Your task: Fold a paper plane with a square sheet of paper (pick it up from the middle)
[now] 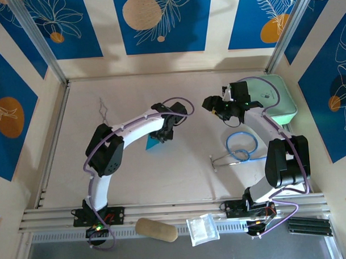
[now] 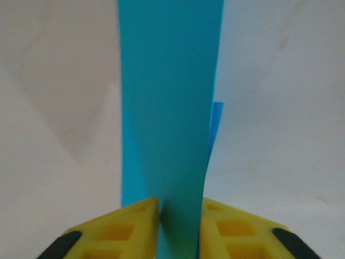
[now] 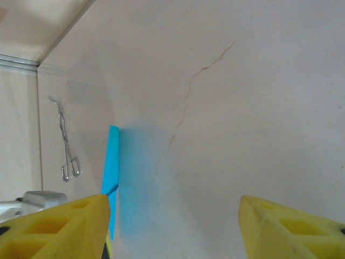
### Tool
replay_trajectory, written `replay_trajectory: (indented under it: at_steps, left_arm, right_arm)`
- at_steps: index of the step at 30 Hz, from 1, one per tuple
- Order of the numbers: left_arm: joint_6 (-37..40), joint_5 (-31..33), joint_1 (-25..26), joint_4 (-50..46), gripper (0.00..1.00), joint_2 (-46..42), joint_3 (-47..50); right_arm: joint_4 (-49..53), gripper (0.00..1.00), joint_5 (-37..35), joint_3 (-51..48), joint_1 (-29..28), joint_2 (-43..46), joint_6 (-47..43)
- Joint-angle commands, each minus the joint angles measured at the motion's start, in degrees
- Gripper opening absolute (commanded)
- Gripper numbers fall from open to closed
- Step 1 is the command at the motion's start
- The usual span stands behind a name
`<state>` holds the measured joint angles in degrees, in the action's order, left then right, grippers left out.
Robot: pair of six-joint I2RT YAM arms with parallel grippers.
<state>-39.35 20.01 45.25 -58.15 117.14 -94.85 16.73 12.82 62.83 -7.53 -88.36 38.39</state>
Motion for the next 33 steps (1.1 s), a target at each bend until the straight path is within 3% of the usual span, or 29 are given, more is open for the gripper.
replay_trajectory:
  at_steps: [1,5,9,20,22,27,33]
  left_arm:
    - [-1.05,-9.1,-0.94,7.0,0.39,-4.46,2.82]
    - [-2.99,-17.19,-4.05,16.23,0.55,-11.38,10.31]
    - [-6.02,-21.98,-8.72,25.35,0.64,-19.93,19.48]
    - [-11.79,-22.47,-24.27,34.86,0.88,-40.18,42.38]
    - [-11.89,-22.31,-25.95,35.01,0.99,-42.31,44.57]
    - [-12.26,-22.38,-29.03,35.81,0.99,-46.43,48.65]
    - [-11.79,-23.06,-29.63,35.98,0.99,-47.02,49.54]
  right_arm:
    - [-1.25,0.64,3.08,-0.99,0.34,-0.8,0.85]
    - [-1.21,0.64,3.78,-0.66,-0.42,-1.79,-0.08]
    - [0.24,0.64,3.62,1.05,-3.85,-3.69,-2.14]
    - [7.02,0.55,1.42,11.75,-23.71,-17.47,-6.46]
    - [8.7,0.54,1.52,14.96,-26.51,-20.8,-7.44]
    - [12.16,0.54,1.66,22.09,-31.82,-28.53,-10.29]
    - [16.48,0.52,2.25,27.83,-33.59,-35.64,-12.62]
